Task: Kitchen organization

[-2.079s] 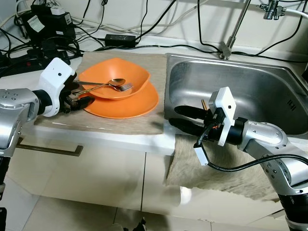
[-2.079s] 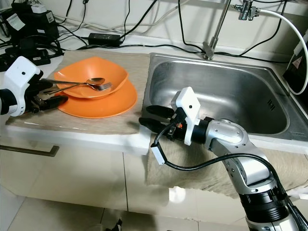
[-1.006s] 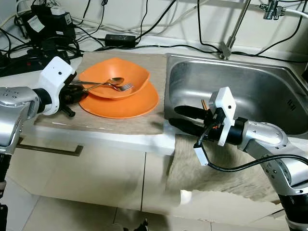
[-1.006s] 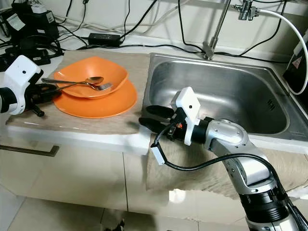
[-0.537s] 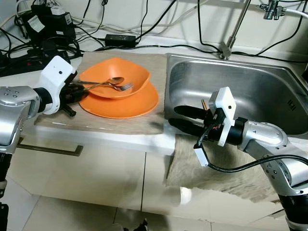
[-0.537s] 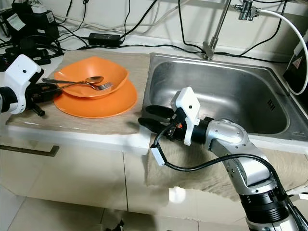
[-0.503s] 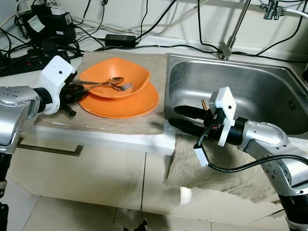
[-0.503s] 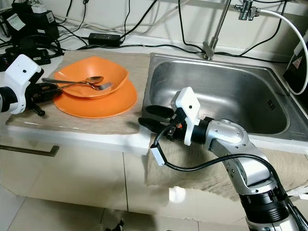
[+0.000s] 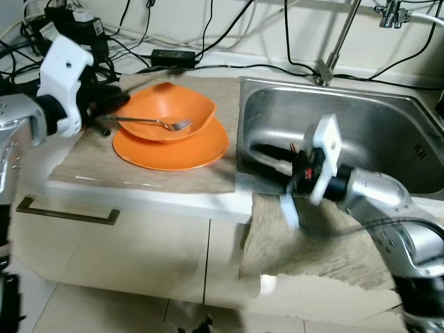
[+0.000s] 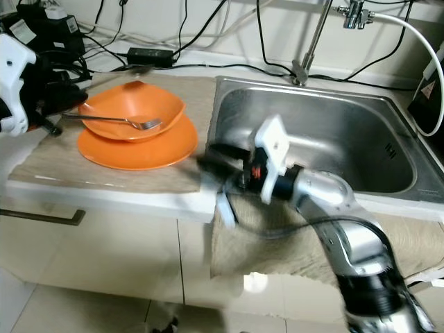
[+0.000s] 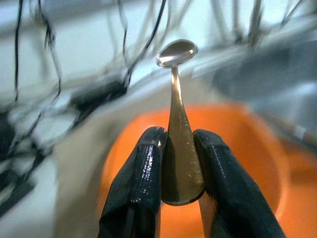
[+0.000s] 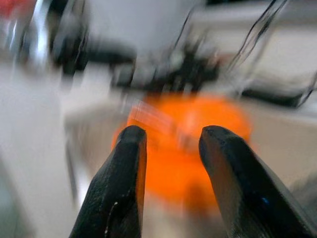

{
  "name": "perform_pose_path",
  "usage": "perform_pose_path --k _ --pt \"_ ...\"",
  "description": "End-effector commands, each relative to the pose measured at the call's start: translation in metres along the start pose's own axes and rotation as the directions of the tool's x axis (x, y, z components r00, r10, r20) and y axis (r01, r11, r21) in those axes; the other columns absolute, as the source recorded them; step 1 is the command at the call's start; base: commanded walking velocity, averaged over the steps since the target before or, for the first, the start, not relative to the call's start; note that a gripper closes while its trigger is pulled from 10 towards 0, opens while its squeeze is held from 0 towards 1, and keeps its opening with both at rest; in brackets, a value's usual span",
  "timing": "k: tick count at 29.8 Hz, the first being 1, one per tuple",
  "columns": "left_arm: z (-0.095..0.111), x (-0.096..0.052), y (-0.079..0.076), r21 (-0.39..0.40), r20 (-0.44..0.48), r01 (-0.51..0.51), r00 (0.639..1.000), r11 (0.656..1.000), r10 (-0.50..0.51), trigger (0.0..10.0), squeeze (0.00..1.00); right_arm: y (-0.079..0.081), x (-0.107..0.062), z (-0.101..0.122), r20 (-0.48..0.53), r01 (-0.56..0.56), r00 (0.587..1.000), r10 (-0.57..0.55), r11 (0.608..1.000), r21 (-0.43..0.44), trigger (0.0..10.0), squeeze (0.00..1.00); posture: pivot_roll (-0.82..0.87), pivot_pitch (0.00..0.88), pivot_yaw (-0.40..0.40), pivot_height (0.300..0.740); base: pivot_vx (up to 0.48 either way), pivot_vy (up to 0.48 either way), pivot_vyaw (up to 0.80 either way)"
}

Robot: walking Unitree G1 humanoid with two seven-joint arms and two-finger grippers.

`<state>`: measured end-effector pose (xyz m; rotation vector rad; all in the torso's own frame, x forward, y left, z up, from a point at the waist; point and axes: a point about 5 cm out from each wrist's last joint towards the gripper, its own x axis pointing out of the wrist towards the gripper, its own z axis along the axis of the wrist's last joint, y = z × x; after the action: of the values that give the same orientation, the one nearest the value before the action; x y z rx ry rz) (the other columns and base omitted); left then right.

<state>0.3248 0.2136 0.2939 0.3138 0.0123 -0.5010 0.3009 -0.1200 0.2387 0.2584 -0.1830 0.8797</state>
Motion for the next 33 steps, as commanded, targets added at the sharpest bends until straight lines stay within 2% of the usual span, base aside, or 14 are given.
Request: perform_pose_path --k 1,2,4,5,6,7,11,16,19,21,22,26,32,33 --pt "0.016 0.01 -0.02 0.038 0.083 0.043 0.995 0.998 -0.046 0.0 0.0 -0.015 -0.002 0.005 0.055 0.126 0.989 -0.135 0.981 0.146 10.0 0.58 -0.02 0.0 -0.038 0.74 0.0 0.0 0.0" --pt "0.019 0.017 -0.03 0.016 0.117 0.052 0.992 0.999 -0.053 0.0 0.0 -0.015 0.0 0.004 0.061 0.128 0.988 -0.142 0.973 0.193 10.0 1.0 -0.01 0.0 -0.037 0.74 0.0 0.0 0.0" --pt "0.025 0.028 -0.048 0.014 0.205 0.066 0.976 0.998 -0.067 0.0 0.0 -0.009 0.001 0.003 0.08 0.077 0.992 -0.1 0.965 0.25 10.0 1.0 -0.02 0.0 -0.034 0.74 0.0 0.0 0.0" --pt "0.025 0.032 -0.056 0.015 0.22 0.078 0.972 0.997 -0.079 0.0 0.0 -0.007 0.002 0.003 0.097 0.054 0.992 -0.085 0.958 0.28 10.0 1.0 -0.02 0.0 -0.029 0.74 0.0 0.0 0.0" --pt "0.025 0.032 -0.056 0.015 0.22 0.078 0.972 0.997 -0.079 0.0 0.0 -0.007 0.002 0.003 0.097 0.054 0.992 -0.085 0.958 0.28 10.0 1.0 -0.02 0.0 -0.029 0.74 0.0 0.0 0.0" --pt "0.024 0.035 -0.062 0.032 0.236 0.079 0.968 0.996 -0.084 0.0 0.0 -0.004 0.003 0.005 0.121 0.027 0.99 -0.068 0.948 0.316 10.0 1.0 -0.02 0.0 -0.029 0.74 0.0 0.0 0.0" --pt "0.022 0.042 -0.077 0.01 0.279 0.081 0.957 0.997 -0.08 0.0 0.0 0.002 0.005 0.013 0.198 -0.034 0.979 -0.056 0.904 0.425 10.0 1.0 -0.03 0.0 -0.022 0.74 0.0 0.0 0.0" --pt "0.019 0.043 -0.096 0.048 0.323 0.107 0.939 0.993 -0.117 0.0 0.0 0.005 0.006 0.02 0.241 -0.075 0.969 -0.064 0.847 0.527 10.0 1.0 -0.03 0.0 -0.021 0.74 0.0 0.0 0.0" --pt "0.017 0.041 -0.101 0.066 0.338 0.126 0.931 0.99 -0.141 0.0 0.0 0.003 0.007 0.023 0.261 -0.085 0.961 -0.085 0.813 0.576 10.0 1.0 -0.03 0.0 -0.021 0.74 0.0 0.0 0.0" --pt "0.017 0.04 -0.102 0.066 0.345 0.136 0.926 0.989 -0.15 0.0 0.0 0.002 0.007 0.024 0.265 -0.087 0.96 -0.088 0.808 0.583 10.0 1.0 -0.03 0.0 -0.021 0.74 0.0 0.0 0.0" --pt "0.017 0.039 -0.102 0.075 0.35 0.133 0.925 0.988 -0.151 0.0 0.0 0.002 0.007 0.026 0.269 -0.092 0.959 -0.089 0.801 0.592 10.0 0.0 -0.03 0.0 -0.023 0.74 0.0 0.0 0.0" --pt "0.014 0.037 -0.105 0.114 0.351 0.139 0.921 0.984 -0.171 0.0 0.0 0.001 0.009 0.031 0.279 -0.104 0.956 -0.094 0.78 0.617 10.0 0.0 -0.03 0.0 -0.026 0.74 0.0 0.0 0.0" --pt "0.018 0.032 -0.111 0.099 0.393 0.203 0.892 0.974 -0.226 0.0 0.0 0.0 0.009 0.032 0.276 -0.103 0.956 -0.099 0.769 0.631 10.0 0.0 -0.03 0.0 -0.029 0.74 0.0 0.0 0.0" --pt "0.02 0.03 -0.113 0.094 0.404 0.226 0.881 0.97 -0.244 0.0 0.0 0.0 0.008 0.032 0.277 -0.104 0.956 -0.1 0.766 0.634 8.6 0.0 -0.03 0.0 -0.029 0.74 0.0 0.0 0.0"
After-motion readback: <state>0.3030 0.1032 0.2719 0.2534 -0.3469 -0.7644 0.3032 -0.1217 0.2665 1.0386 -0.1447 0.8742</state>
